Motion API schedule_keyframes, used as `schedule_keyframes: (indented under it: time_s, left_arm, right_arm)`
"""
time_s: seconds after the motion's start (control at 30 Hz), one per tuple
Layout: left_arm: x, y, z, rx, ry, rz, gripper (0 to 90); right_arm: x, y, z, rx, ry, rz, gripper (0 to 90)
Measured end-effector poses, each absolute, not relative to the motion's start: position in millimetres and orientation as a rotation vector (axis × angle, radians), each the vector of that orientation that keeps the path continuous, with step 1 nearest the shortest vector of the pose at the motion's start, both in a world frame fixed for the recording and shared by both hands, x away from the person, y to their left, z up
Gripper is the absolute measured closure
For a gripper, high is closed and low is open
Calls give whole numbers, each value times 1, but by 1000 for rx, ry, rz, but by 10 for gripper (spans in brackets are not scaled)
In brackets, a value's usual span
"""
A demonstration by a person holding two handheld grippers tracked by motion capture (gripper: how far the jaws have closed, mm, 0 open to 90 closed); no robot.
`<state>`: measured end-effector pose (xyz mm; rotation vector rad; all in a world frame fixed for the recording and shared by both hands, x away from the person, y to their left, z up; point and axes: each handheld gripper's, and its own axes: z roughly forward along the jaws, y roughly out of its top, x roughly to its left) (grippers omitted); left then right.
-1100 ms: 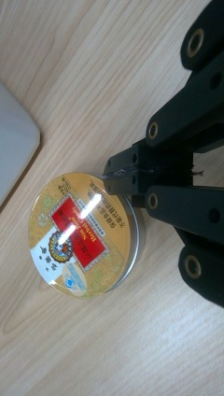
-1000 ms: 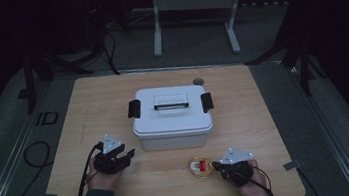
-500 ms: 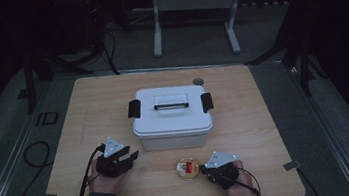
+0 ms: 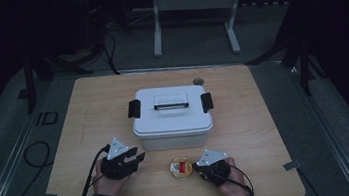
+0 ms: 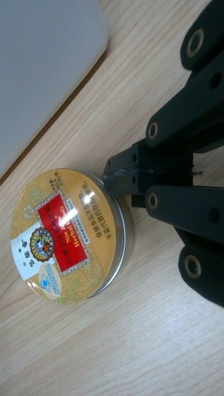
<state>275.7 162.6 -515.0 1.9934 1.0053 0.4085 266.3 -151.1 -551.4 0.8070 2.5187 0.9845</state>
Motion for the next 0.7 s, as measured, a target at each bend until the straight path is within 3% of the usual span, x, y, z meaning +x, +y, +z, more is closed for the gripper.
schedule_keyframes:
  time_s: [0.7]
  left_arm:
    - [271,134,-512,2066,866,344,706]
  right_arm:
    - [264,-107,-552,690,2573,1036,900]
